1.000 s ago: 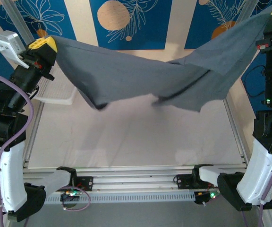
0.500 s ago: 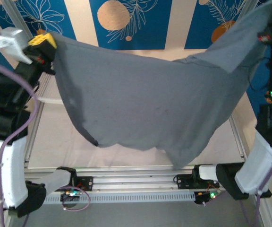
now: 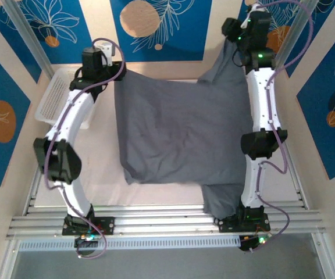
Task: Fold the inside-out t-shirt
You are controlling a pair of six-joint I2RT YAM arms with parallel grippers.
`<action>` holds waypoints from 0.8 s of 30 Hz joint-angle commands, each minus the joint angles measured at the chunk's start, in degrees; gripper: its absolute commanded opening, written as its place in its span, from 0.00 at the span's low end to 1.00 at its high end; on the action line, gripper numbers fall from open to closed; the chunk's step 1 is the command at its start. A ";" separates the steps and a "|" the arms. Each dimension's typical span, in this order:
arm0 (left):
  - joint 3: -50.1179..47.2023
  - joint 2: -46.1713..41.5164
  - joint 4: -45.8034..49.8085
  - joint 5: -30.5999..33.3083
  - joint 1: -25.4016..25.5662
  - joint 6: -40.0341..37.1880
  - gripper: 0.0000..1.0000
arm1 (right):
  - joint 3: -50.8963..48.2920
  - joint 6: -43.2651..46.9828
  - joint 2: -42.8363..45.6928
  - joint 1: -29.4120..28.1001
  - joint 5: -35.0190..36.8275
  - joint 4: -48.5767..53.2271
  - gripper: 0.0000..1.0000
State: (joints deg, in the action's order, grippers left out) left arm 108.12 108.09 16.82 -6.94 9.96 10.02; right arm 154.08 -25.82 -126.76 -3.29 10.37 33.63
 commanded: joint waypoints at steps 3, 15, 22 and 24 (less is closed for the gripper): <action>12.26 1.87 -0.82 -1.71 -1.30 -2.08 0.54 | 0.11 2.02 6.11 4.39 -7.96 0.72 0.56; -16.77 -10.20 3.54 -1.85 12.44 12.81 0.49 | -13.44 6.38 13.82 2.06 -14.23 37.64 0.52; -29.80 -5.51 1.94 5.68 16.15 14.59 0.00 | -65.50 1.83 32.30 7.95 -9.30 13.67 0.15; -30.26 -3.01 2.46 8.94 15.91 14.50 0.00 | -73.43 -1.12 33.87 9.38 -10.74 8.26 0.08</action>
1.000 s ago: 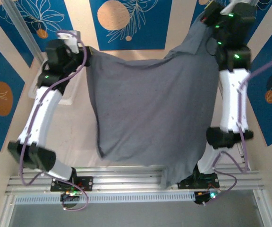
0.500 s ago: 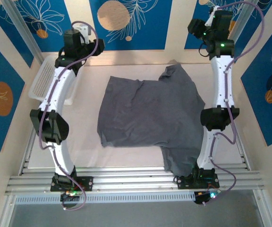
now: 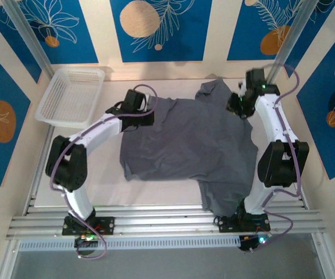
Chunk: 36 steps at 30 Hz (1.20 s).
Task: Fold the inside-out t-shirt
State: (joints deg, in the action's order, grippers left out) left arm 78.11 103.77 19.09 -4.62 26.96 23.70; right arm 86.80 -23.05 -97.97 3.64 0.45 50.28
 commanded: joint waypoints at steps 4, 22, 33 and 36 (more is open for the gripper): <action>2.16 8.10 1.08 4.90 -3.61 4.50 0.00 | -18.26 -12.11 4.31 2.97 -0.45 -19.07 0.06; 2.68 17.82 -1.84 5.96 -14.41 13.19 0.00 | 7.28 -10.75 -28.81 -4.74 -4.55 -19.44 0.03; 3.67 1.68 -3.95 2.79 -17.24 9.87 0.30 | 28.95 -5.65 -23.56 -4.22 -7.83 -8.05 0.08; -2.68 -8.35 -3.36 2.04 -15.84 10.09 0.35 | 10.79 -7.38 -7.84 -2.86 -3.26 -13.61 0.15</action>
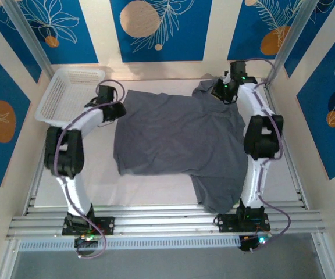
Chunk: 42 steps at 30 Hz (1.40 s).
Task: Fold the inside-out t-shirt
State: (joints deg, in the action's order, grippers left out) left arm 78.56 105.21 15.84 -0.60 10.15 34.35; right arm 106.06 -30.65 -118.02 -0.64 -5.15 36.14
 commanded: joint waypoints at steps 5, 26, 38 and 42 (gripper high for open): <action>-14.89 -23.33 1.32 0.54 6.66 -1.83 0.36 | -43.52 -13.22 40.20 7.01 12.26 -5.83 0.23; -34.80 -38.69 8.77 2.18 12.00 0.32 0.43 | -81.11 -20.71 57.97 16.96 5.53 -3.86 0.05; -39.38 -36.90 20.97 5.93 13.40 4.59 0.41 | -67.69 -21.62 51.54 -3.65 15.51 -2.82 0.00; -36.48 -33.31 21.68 6.55 20.36 5.40 0.42 | -67.41 -19.63 49.67 -5.55 16.10 -4.83 0.00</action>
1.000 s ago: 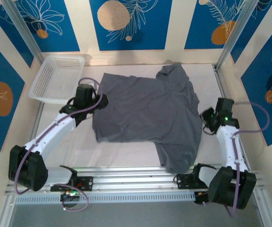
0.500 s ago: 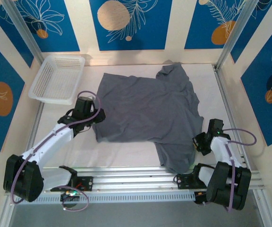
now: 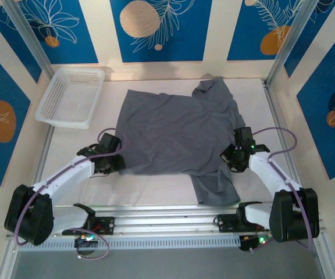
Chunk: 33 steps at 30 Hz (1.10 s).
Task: Fold the inside-out t-shirt
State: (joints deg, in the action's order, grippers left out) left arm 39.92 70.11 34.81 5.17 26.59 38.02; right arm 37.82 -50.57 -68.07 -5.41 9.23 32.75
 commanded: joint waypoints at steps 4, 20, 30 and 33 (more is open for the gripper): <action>2.82 6.09 1.61 4.83 7.40 5.14 0.44 | 0.22 1.41 1.01 -0.75 2.16 -1.55 0.00; 9.78 10.71 5.20 21.01 6.81 0.94 0.00 | 2.88 1.65 5.82 1.93 6.23 -0.14 0.00; 28.16 29.83 -4.09 20.15 -4.14 -14.01 0.11 | 13.97 9.99 -12.25 9.34 5.98 -6.92 0.00; 33.32 34.20 -4.26 17.40 -6.39 -16.39 0.26 | 16.09 11.32 -14.36 9.11 3.57 -6.63 0.00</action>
State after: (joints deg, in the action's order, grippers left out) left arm 69.43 102.13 31.55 23.99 22.06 26.41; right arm 51.42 -42.33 -81.69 3.73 14.44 26.50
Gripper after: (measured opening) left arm 0.243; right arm 0.046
